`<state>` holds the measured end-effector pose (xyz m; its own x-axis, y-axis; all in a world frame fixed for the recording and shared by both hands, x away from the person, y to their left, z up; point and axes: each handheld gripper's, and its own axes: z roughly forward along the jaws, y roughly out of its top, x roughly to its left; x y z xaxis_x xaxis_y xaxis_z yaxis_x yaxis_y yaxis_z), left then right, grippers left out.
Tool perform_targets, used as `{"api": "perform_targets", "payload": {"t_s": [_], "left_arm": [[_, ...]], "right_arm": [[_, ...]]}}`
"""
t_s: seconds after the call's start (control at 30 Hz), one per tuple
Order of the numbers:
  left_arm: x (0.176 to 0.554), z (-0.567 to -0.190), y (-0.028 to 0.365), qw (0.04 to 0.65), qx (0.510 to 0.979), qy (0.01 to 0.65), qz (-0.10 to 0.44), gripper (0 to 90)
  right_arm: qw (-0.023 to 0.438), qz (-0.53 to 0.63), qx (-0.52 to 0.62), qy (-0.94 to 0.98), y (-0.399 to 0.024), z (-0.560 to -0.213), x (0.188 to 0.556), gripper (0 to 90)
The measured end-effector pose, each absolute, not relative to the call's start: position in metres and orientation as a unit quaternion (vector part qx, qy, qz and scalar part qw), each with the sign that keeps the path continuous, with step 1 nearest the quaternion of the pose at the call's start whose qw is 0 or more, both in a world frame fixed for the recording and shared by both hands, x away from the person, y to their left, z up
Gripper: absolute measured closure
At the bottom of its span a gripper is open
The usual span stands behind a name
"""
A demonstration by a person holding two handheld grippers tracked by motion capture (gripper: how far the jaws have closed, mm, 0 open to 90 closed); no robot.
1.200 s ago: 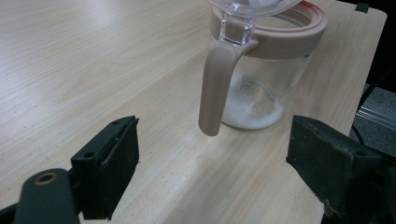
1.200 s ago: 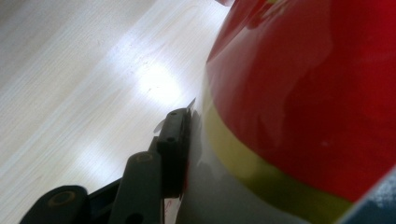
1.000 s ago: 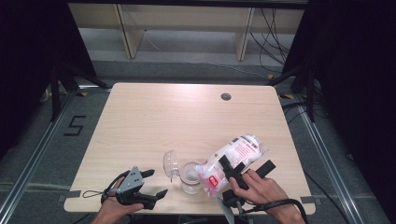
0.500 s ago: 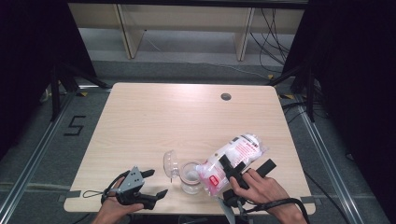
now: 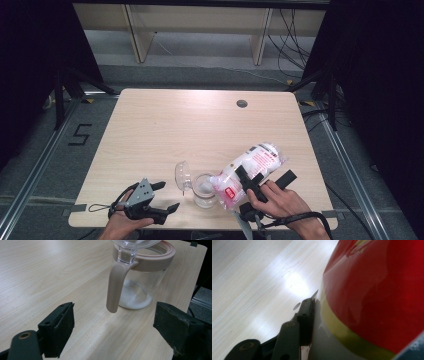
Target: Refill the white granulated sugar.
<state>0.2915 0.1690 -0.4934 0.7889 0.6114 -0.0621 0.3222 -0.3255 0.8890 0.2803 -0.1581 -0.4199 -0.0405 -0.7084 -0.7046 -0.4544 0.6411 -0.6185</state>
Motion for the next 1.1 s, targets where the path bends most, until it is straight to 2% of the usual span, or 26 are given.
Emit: {"api": "perform_targets", "payload": {"t_s": [1.1], "left_arm": [[0.2921, -0.4927, 0.1697, 0.502, 0.803, 0.285, 0.147, 16.3]], "right_arm": [[0.553, -0.113, -0.412, 0.715, -0.1598, -0.4136, 0.2787, 63.1]]}}
